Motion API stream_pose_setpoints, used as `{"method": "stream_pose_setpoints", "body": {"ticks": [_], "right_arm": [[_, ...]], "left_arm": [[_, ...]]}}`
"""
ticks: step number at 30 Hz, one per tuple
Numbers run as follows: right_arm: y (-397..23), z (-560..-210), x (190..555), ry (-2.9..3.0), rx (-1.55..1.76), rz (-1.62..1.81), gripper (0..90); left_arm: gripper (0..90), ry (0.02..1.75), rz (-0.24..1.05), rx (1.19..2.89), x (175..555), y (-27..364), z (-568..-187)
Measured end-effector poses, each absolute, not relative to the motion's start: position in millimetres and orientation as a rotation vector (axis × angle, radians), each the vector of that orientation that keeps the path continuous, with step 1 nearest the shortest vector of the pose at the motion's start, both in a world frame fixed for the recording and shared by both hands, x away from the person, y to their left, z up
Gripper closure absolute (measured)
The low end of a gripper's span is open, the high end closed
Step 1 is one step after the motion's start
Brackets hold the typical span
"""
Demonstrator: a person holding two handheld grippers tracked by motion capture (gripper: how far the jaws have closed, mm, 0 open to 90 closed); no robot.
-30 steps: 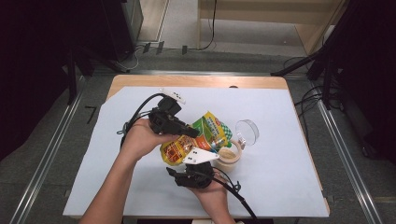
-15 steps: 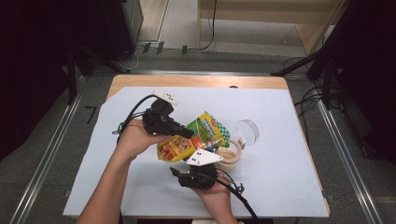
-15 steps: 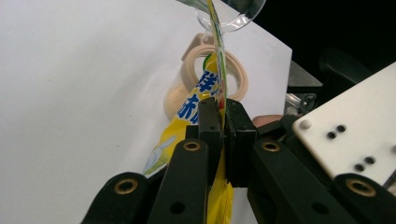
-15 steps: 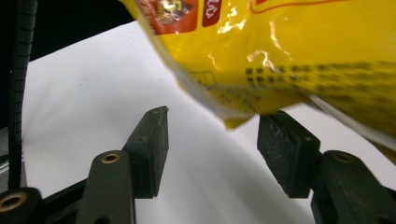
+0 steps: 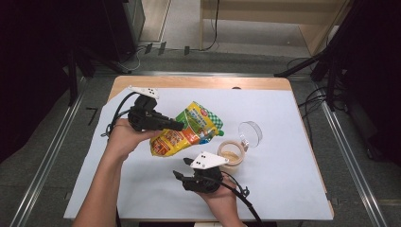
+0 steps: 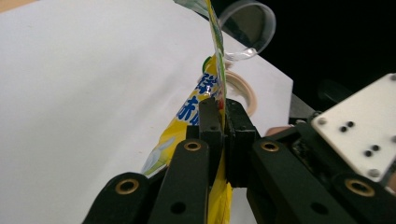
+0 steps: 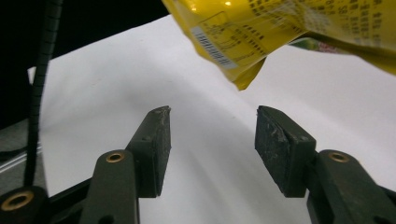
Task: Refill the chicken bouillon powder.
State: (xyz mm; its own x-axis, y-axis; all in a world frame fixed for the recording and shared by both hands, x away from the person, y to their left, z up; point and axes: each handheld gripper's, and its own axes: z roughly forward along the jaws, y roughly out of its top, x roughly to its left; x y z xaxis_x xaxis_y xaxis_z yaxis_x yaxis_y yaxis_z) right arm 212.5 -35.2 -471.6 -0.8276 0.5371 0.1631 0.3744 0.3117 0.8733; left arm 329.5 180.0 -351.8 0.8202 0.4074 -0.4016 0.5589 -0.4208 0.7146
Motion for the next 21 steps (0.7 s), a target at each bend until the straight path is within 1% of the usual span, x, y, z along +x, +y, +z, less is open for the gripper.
{"method": "stream_pose_setpoints", "body": {"ticks": [9,21], "right_arm": [[-41,-465,218,2.455,0.806,1.562,48.5],[-57,-459,225,2.495,0.787,1.571,49.0]], "left_arm": [[88.5,0.784,-0.144,2.032,347,186,-365],[88.7,0.821,-0.084,1.979,369,182,-383]]}}
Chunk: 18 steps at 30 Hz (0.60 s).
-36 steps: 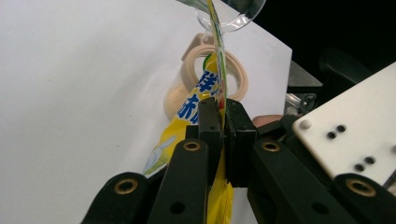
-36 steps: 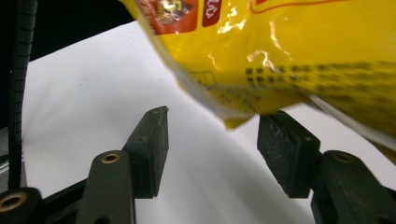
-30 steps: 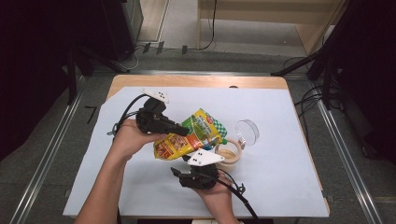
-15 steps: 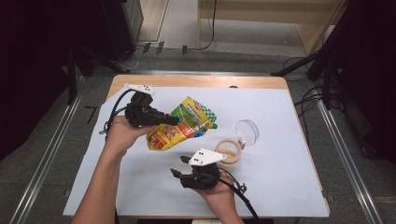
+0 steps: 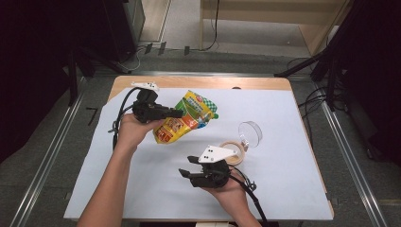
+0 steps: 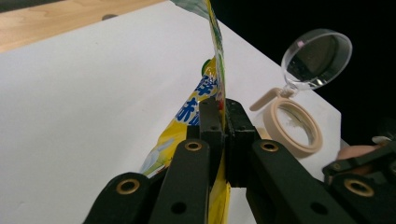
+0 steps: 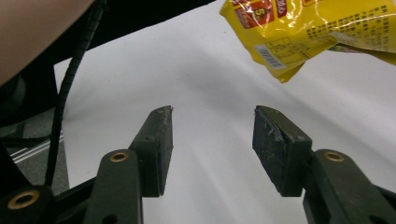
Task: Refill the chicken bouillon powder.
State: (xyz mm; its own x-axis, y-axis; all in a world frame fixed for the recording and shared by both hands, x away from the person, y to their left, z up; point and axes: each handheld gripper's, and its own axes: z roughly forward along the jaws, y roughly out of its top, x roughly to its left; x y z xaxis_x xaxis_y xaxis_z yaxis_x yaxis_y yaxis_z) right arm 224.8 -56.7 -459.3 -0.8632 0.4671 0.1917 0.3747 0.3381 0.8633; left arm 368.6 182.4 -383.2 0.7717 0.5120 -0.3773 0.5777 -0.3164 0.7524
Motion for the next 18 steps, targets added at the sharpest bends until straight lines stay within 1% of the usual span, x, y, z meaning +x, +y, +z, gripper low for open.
{"method": "stream_pose_setpoints", "body": {"ticks": [4,9,18], "right_arm": [[-63,-459,227,2.519,0.785,1.577,49.0],[-70,-455,230,2.504,0.806,1.585,49.0],[-81,-451,234,2.531,0.811,1.586,49.1]], "left_arm": [[88.7,0.827,-0.056,1.988,374,179,-392],[88.7,0.862,-0.087,1.99,379,183,-402],[88.8,0.884,-0.082,1.979,379,191,-411]]}}
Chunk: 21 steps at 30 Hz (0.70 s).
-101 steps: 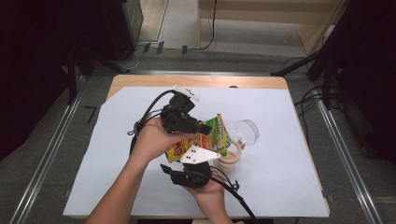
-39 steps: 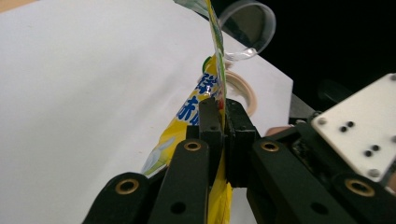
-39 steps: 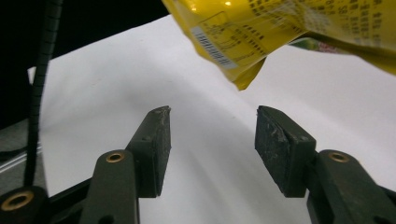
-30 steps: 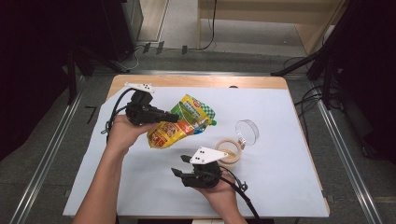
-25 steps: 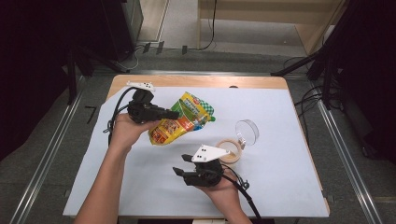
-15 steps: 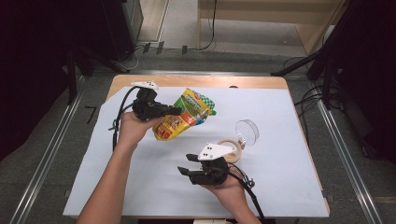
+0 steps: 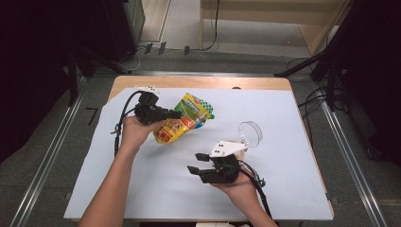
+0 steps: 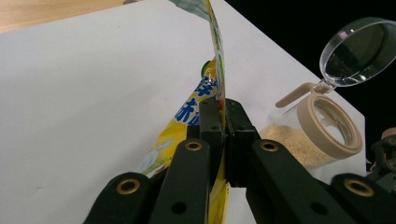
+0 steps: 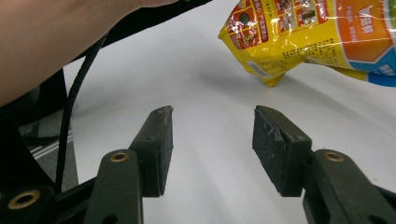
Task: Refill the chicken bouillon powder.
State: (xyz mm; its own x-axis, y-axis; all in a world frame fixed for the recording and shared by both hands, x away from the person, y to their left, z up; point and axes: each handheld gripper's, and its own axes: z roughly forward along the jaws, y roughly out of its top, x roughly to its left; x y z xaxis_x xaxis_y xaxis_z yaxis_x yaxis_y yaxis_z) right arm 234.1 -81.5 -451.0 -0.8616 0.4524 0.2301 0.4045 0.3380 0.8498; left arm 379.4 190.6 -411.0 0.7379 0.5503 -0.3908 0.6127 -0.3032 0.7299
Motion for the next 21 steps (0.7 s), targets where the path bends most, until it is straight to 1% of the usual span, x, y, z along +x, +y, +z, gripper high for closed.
{"method": "stream_pose_setpoints", "body": {"ticks": [15,21], "right_arm": [[-103,-445,233,2.51,0.813,1.619,49.2],[-110,-441,233,2.492,0.804,1.594,49.2]], "left_arm": [[88.1,0.902,-0.054,2.001,362,207,-408],[87.8,0.925,-0.07,1.972,354,228,-410]]}}
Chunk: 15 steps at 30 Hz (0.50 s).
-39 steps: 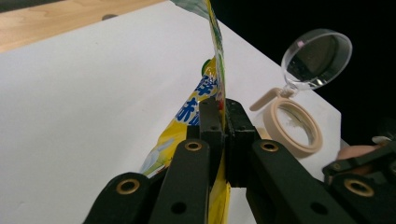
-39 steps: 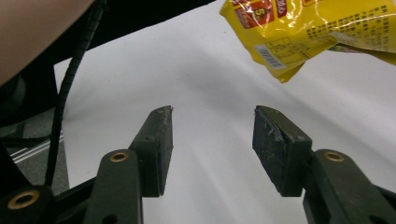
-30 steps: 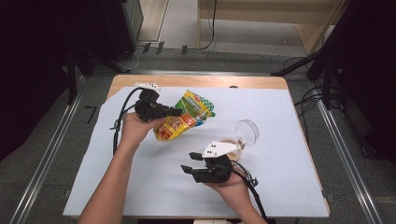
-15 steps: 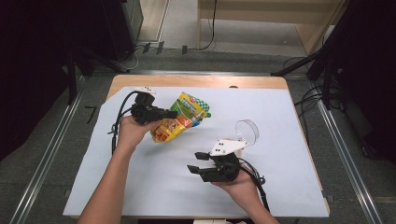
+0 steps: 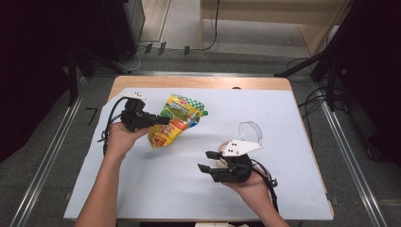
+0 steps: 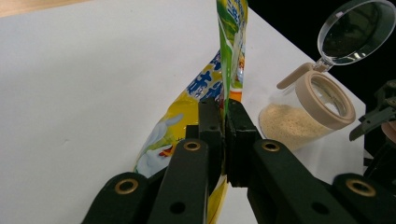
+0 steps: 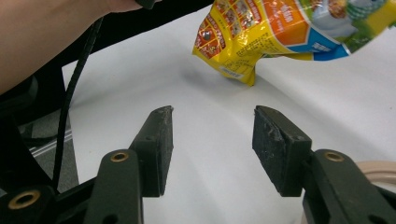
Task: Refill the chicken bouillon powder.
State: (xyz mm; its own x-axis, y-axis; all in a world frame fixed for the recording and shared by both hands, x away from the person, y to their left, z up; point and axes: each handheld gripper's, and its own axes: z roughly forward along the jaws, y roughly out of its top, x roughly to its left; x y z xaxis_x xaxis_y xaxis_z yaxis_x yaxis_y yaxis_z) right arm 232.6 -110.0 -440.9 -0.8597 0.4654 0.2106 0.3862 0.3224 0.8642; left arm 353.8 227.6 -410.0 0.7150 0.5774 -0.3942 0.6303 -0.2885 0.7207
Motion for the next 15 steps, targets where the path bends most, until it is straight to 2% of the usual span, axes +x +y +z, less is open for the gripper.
{"method": "stream_pose_setpoints", "body": {"ticks": [15], "right_arm": [[-111,-439,236,2.494,0.793,1.564,49.3]], "left_arm": [[86.3,0.982,-0.057,1.937,328,267,-416]]}}
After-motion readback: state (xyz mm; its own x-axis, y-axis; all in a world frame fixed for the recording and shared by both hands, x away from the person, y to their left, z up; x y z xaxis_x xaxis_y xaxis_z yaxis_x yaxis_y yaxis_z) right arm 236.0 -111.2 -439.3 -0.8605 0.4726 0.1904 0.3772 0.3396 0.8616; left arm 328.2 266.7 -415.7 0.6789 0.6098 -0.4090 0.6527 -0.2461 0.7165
